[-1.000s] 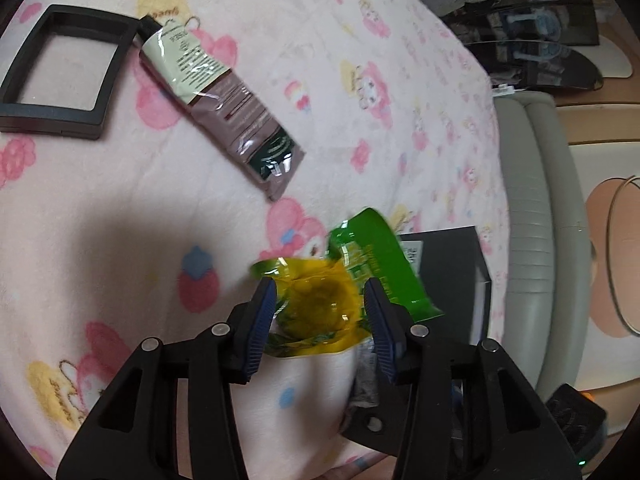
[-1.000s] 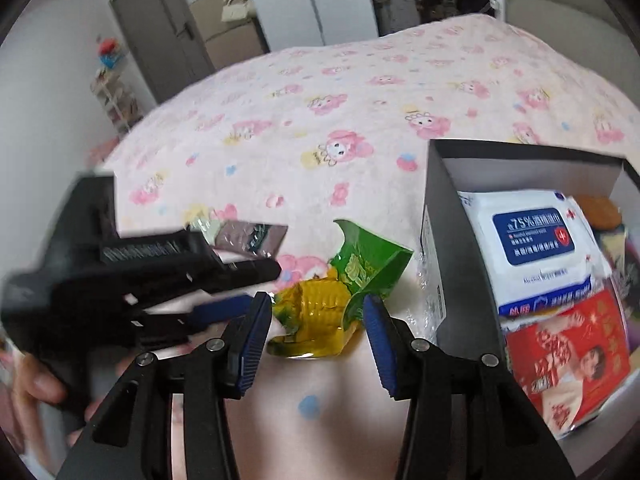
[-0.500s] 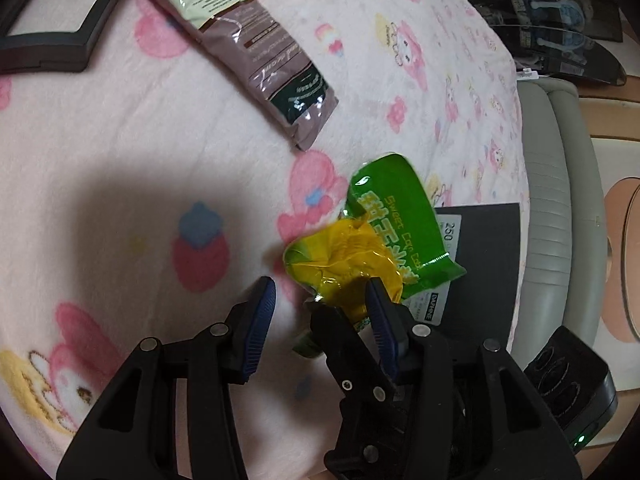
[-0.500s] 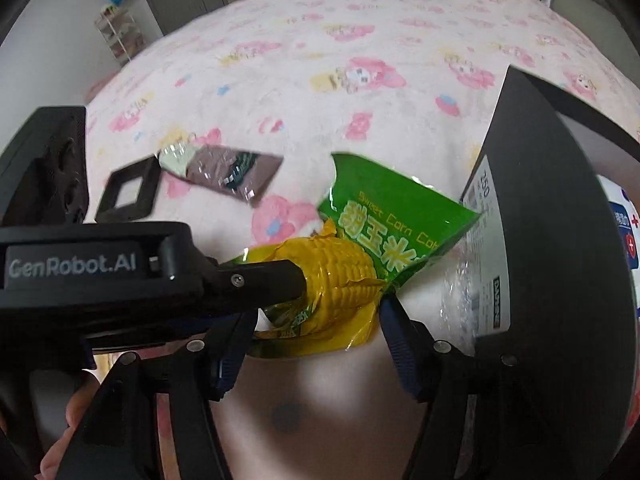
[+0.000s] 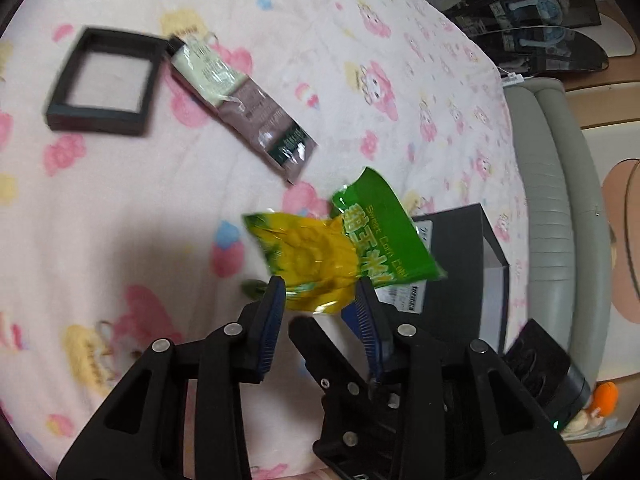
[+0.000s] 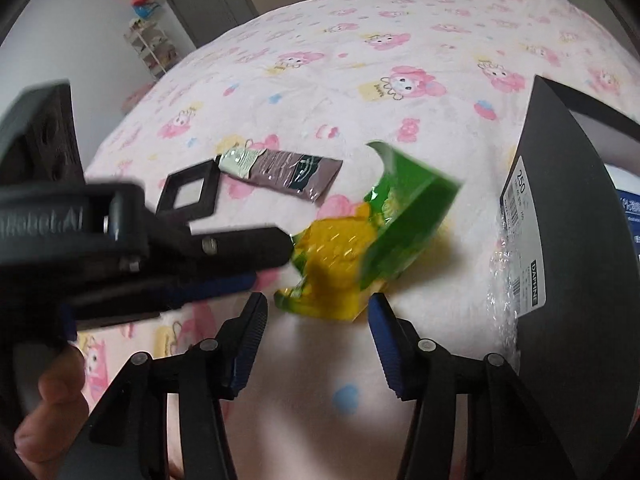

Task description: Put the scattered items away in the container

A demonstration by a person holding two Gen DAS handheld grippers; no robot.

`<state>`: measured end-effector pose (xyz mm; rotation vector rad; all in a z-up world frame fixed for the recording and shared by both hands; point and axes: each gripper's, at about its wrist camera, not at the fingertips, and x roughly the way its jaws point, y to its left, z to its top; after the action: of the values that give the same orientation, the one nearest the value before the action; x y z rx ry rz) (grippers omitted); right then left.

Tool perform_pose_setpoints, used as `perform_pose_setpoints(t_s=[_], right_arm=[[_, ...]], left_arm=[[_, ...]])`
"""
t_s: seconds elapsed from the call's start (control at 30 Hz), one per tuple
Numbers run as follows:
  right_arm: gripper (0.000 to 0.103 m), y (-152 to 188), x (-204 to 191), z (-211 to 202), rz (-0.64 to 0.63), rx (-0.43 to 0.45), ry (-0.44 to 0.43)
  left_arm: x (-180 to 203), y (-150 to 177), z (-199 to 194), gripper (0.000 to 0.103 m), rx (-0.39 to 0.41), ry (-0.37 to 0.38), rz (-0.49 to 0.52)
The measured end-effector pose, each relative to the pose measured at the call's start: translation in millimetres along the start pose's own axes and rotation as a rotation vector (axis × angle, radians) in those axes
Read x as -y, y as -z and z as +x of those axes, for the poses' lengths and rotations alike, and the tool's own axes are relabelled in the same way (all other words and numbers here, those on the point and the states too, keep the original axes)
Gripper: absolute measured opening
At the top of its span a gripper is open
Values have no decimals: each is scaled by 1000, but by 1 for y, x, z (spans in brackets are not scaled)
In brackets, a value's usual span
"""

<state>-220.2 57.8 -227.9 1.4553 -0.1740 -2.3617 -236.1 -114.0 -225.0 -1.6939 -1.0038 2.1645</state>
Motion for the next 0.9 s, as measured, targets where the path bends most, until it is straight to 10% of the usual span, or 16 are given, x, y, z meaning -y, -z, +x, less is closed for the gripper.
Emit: perform_pose_setpoints(t_s=[0.3,0.9], right_arm=[[48,-18,16,0,11,41,93],[48,-15,13,17,-26,-44,-106]], left_arm=[[-12,-17,31,50,-59,56,-67],[-6,-20,29,48,-25,38,-34]])
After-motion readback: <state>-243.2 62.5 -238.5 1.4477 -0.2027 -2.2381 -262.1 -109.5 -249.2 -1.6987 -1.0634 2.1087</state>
